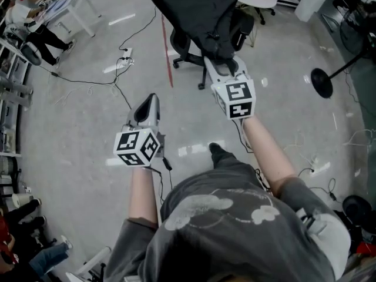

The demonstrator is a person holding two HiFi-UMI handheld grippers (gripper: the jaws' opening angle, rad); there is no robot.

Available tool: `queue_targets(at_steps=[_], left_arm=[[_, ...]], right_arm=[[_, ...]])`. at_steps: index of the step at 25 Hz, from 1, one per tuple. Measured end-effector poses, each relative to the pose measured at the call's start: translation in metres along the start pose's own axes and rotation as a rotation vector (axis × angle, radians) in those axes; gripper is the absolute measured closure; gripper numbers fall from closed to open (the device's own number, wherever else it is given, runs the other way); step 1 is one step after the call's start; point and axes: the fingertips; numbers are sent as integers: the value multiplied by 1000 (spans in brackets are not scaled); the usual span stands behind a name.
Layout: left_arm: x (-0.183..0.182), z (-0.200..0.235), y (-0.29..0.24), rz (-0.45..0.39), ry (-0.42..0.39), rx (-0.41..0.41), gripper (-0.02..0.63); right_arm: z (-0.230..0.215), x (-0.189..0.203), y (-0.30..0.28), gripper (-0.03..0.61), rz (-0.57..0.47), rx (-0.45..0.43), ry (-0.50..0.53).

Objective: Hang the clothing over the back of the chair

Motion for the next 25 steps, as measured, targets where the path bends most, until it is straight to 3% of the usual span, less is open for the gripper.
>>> queue_targets(at_steps=[1, 2, 10, 19, 25], left_arm=[[1, -2, 2, 2, -2, 7, 611], [3, -4, 4, 4, -3, 13, 611], [8, -18, 20, 16, -14, 51, 611], [16, -28, 57, 16, -25, 94, 611], [26, -35, 82, 15, -18, 116, 611]], right_arm=[[3, 3, 3, 241, 6, -25, -13], [7, 8, 6, 175, 14, -53, -32], [25, 43, 39, 173, 87, -42, -78], [41, 49, 88, 180, 90, 1, -141], [53, 52, 125, 347, 101, 34, -173]])
Point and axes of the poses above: the fingertips, and each gripper's own axes: y backward along the fingers, z to its left, x out of its underside, and after that the axes turned 1 degree about -x, right-handed
